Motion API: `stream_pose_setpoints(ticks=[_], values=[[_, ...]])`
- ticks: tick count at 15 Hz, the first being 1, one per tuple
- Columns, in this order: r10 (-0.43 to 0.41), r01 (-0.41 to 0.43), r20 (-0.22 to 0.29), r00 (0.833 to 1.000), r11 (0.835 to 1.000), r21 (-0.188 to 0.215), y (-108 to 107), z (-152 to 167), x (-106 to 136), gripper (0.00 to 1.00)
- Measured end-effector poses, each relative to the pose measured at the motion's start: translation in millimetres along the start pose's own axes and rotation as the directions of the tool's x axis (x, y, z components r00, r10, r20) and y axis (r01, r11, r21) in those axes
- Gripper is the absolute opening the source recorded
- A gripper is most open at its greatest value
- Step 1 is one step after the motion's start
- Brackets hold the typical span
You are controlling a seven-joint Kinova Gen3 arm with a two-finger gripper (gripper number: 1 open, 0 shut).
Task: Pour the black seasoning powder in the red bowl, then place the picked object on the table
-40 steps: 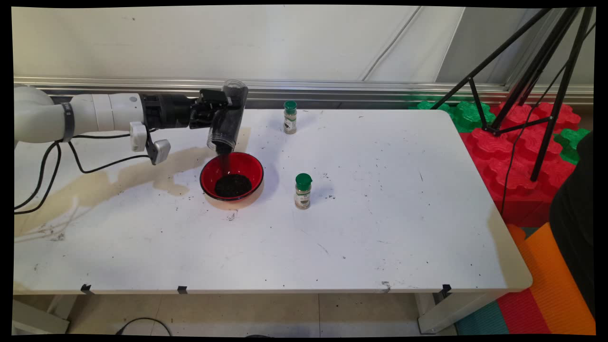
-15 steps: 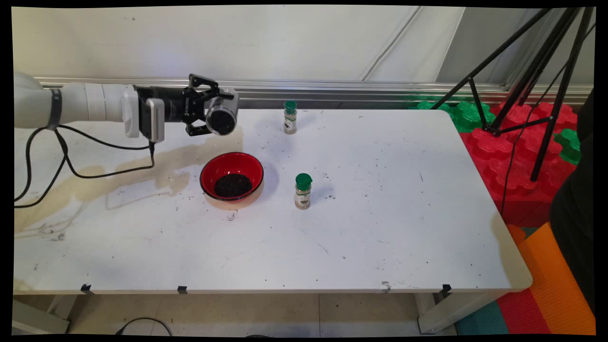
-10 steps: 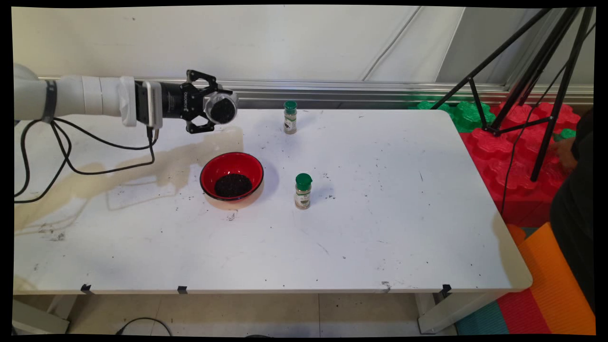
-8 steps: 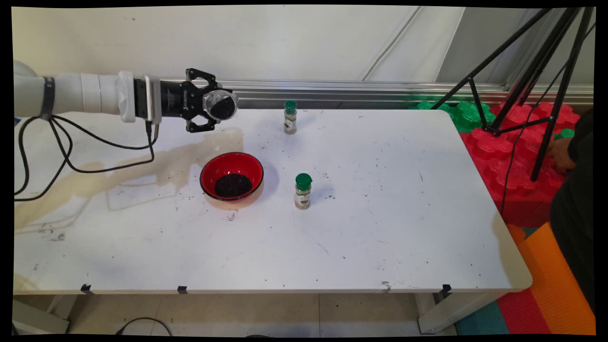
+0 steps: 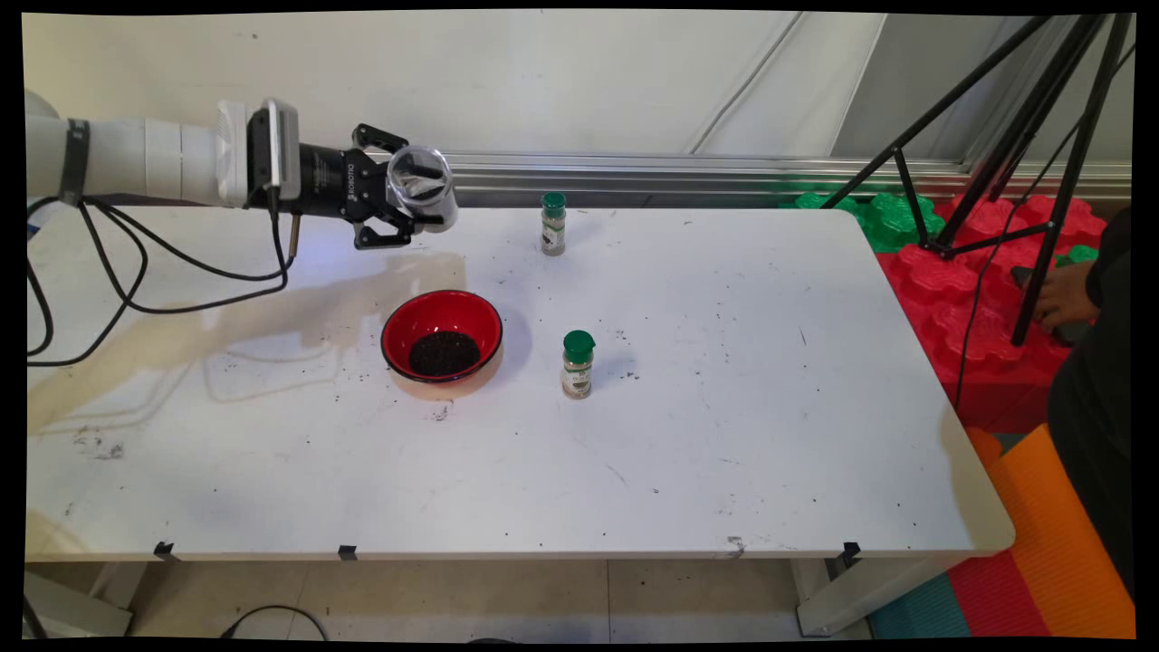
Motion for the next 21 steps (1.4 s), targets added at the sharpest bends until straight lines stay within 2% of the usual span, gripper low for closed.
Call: stream_pose_setpoints(ticks=[4, 8, 10, 11, 14, 17, 21], values=[[-0.148, 0.148, -0.017, 0.989, 0.988, -0.037, -7.2, -2.8, 1.5, 0.0], [-0.286, 0.284, -0.027, 0.958, 0.956, -0.072, -12.8, -4.8, -2.5, 0.0], [-0.353, 0.348, -0.036, 0.935, 0.933, -0.095, -15.1, -5.1, -4.3, 0.0], [-0.395, 0.389, -0.043, 0.918, 0.915, -0.11, -16.2, -5.0, -5.2, 0.0], [-0.473, 0.462, -0.058, 0.879, 0.876, -0.14, -17.7, -2.3, -4.8, 0.0], [-0.536, 0.52, -0.068, 0.842, 0.838, -0.166, -18.9, 3.7, -1.9, 0.0], [-0.593, 0.573, -0.067, 0.802, 0.797, -0.192, -21.0, 16.0, 4.8, 0.0]])
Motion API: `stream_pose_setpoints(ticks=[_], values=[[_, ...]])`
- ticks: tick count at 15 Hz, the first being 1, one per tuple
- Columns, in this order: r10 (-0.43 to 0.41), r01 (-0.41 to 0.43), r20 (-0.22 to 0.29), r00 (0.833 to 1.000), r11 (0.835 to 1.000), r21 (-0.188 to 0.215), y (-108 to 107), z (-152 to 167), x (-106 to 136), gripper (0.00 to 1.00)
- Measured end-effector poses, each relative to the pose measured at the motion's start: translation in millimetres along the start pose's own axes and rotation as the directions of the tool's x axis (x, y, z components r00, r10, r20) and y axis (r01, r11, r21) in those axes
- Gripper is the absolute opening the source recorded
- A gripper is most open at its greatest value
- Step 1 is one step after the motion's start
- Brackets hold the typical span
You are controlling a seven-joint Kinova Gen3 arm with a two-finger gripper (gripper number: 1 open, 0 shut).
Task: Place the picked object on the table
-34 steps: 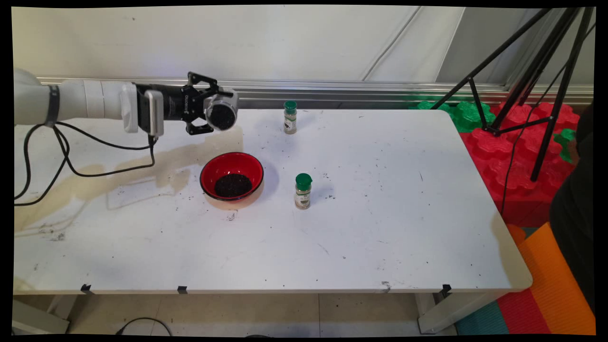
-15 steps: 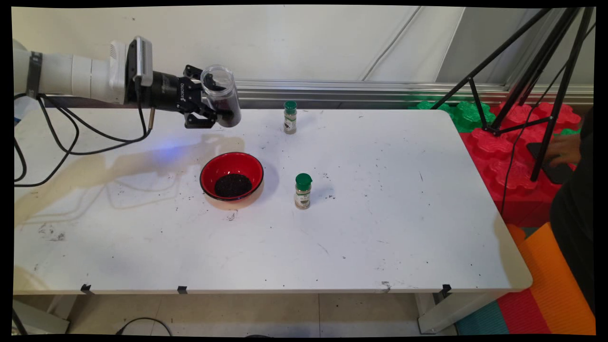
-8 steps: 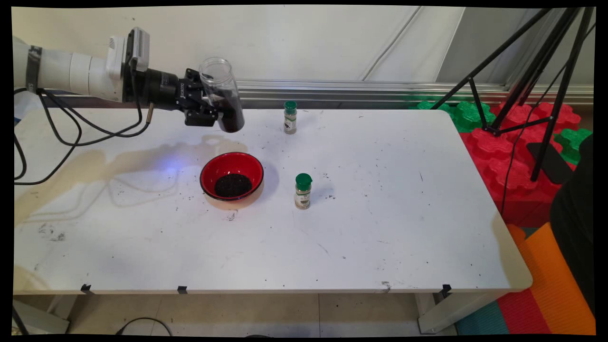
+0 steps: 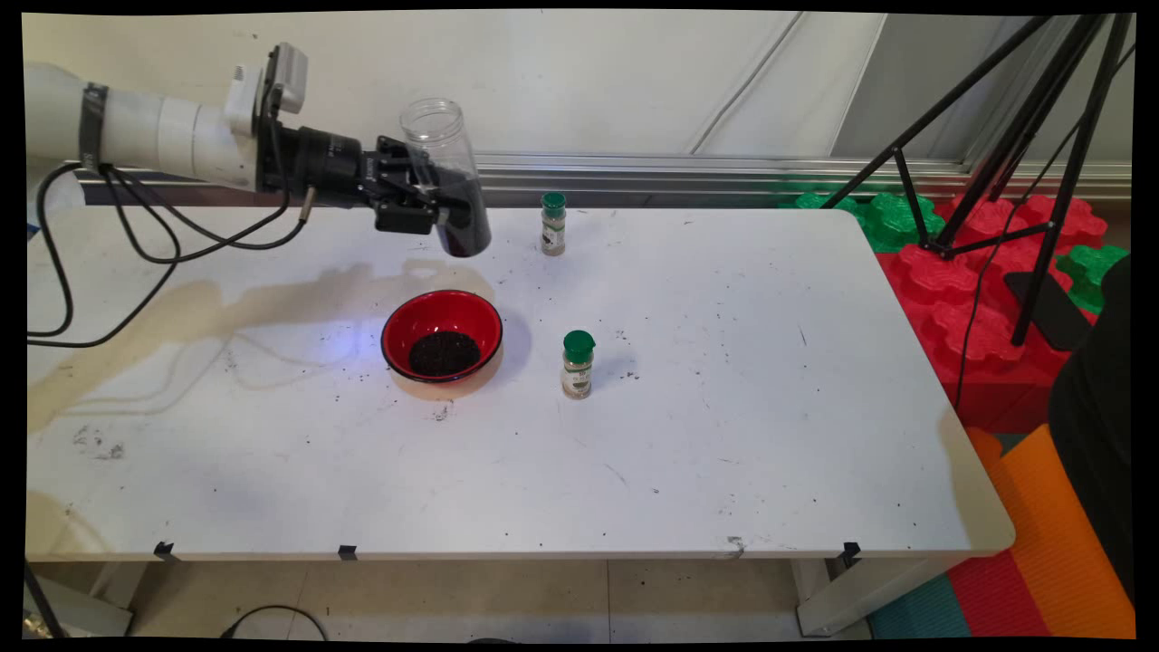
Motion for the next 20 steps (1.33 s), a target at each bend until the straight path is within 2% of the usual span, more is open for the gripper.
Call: stream_pose_setpoints(ticks=[4, 11, 20], values=[[-0.06, 0.06, 0.0, 0.998, 0.998, -0.016, -0.5, 19.3, 7.8, 0.0], [-0.119, 0.12, 0.013, 0.993, 0.992, -0.031, -1.6, 61.5, 13.5, 0.0], [-0.142, 0.143, 0.04, 0.989, 0.989, -0.024, -3.8, 122.1, 1.4, 0.0]])
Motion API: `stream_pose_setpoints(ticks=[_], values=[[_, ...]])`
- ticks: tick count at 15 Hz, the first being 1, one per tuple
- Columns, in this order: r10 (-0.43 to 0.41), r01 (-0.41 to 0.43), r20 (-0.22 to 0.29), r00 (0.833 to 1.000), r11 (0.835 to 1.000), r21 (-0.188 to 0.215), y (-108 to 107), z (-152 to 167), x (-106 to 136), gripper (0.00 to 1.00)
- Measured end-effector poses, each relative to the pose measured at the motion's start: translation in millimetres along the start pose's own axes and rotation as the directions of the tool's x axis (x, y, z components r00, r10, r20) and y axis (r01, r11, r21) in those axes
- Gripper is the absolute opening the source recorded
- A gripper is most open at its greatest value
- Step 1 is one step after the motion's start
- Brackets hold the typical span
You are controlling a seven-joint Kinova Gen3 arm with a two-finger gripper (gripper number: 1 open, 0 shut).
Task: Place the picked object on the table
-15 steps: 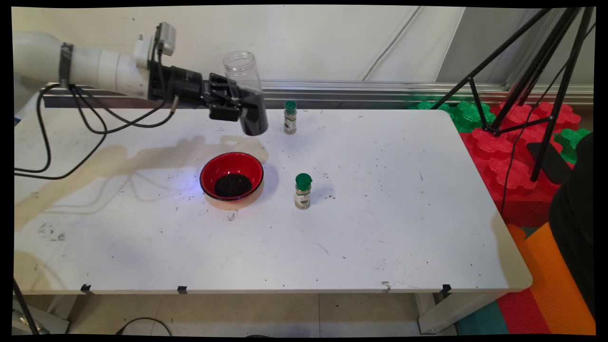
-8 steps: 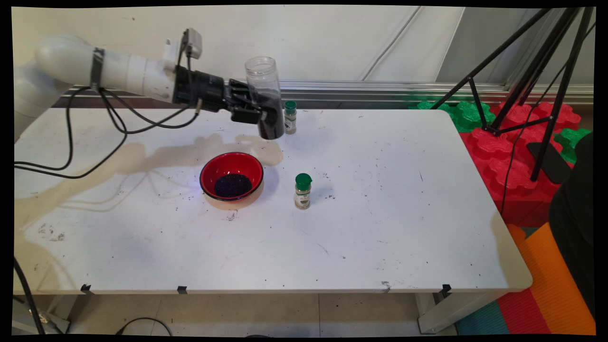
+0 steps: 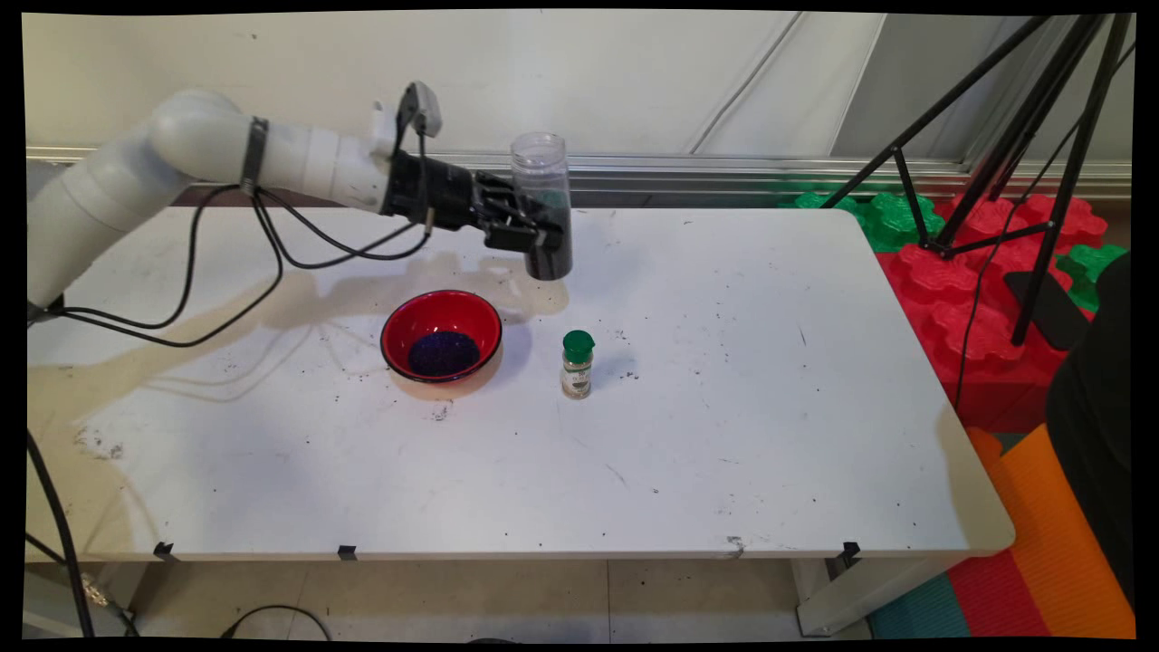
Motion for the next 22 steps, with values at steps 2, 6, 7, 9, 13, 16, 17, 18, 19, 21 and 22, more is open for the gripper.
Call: stream_pose_setpoints(ticks=[2, 6, 7, 9, 13, 16, 17, 18, 19, 21, 22], values=[[0.003, -0.003, 0.007, 1.0, 1.0, 0.002, -0.7, 11.6, -5.1, 0.0], [0.01, -0.01, 0.019, 1.0, 1.0, 0.005, -1.7, 28.9, -15.2, 0.0], [0.012, -0.012, 0.022, 1.0, 1.0, 0.006, -1.8, 32.8, -17.9, 0.0], [0.018, -0.018, 0.026, 0.999, 1.0, 0.007, -2.0, 38.9, -22.4, 0.0], [0.03, -0.03, 0.036, 0.999, 1.0, 0.009, -2.7, 48.3, -30.6, 0.0], [0.036, -0.037, 0.043, 0.998, 0.999, 0.011, -3.1, 52.0, -35.3, 0.0], [0.039, -0.039, 0.046, 0.998, 0.999, 0.011, -3.3, 53.3, -37.1, 0.0], [0.041, -0.042, 0.048, 0.998, 0.999, 0.011, -3.5, 54.4, -39.0, 0.0], [0.044, -0.044, 0.05, 0.998, 0.999, 0.012, -3.4, 55.2, -40.4, 0.0], [0.049, -0.05, 0.054, 0.997, 0.999, 0.011, -3.3, 56.9, -43.0, 0.0], [0.051, -0.052, 0.055, 0.997, 0.999, 0.011, -3.3, 57.6, -44.0, 0.0]])
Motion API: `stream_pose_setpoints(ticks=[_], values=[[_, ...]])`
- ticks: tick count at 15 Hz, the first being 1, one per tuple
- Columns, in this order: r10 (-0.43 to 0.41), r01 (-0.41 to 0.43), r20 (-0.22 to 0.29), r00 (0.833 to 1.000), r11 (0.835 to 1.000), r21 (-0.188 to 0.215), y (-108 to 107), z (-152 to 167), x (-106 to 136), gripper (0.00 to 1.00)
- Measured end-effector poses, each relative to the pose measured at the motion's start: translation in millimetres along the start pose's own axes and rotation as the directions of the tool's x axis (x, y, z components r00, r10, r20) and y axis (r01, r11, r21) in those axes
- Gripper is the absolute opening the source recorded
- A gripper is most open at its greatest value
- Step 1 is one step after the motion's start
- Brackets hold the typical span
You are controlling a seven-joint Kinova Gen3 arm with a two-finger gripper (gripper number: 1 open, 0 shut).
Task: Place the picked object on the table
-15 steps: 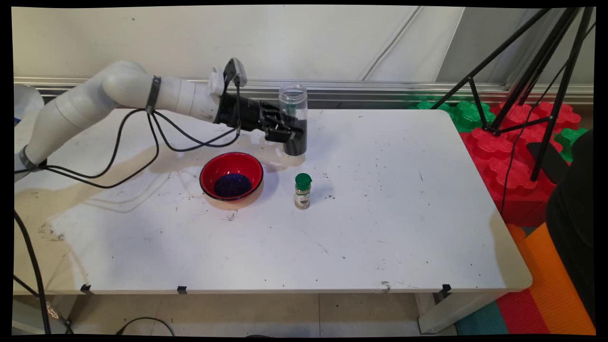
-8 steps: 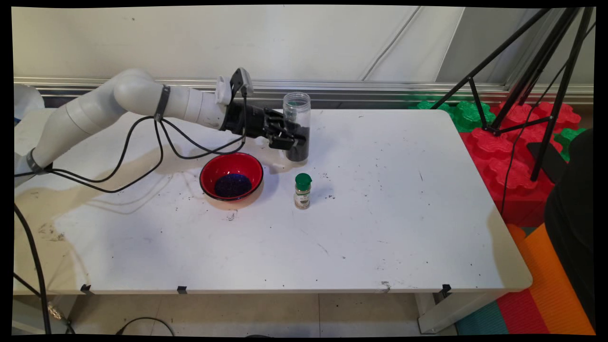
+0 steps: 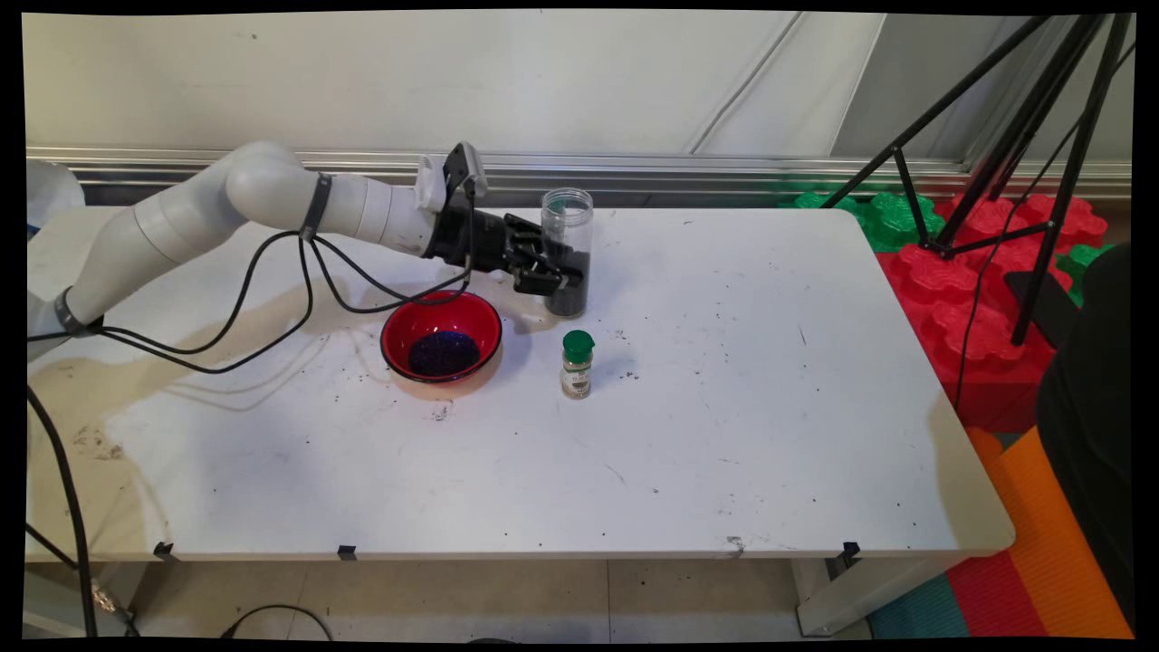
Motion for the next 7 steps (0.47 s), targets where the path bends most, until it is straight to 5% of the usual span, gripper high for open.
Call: stream_pose_setpoints(ticks=[4, 5, 7], values=[[0.008, -0.008, 0.003, 1.0, 1.0, -0.001, 0.4, 2.3, -3.8, 0.0], [0.01, -0.01, 0.004, 1.0, 1.0, -0.001, 0.5, 2.6, -4.5, 1.0], [0.013, -0.013, 0.004, 1.0, 1.0, -0.002, 0.9, 2.8, -5.7, 1.0]])
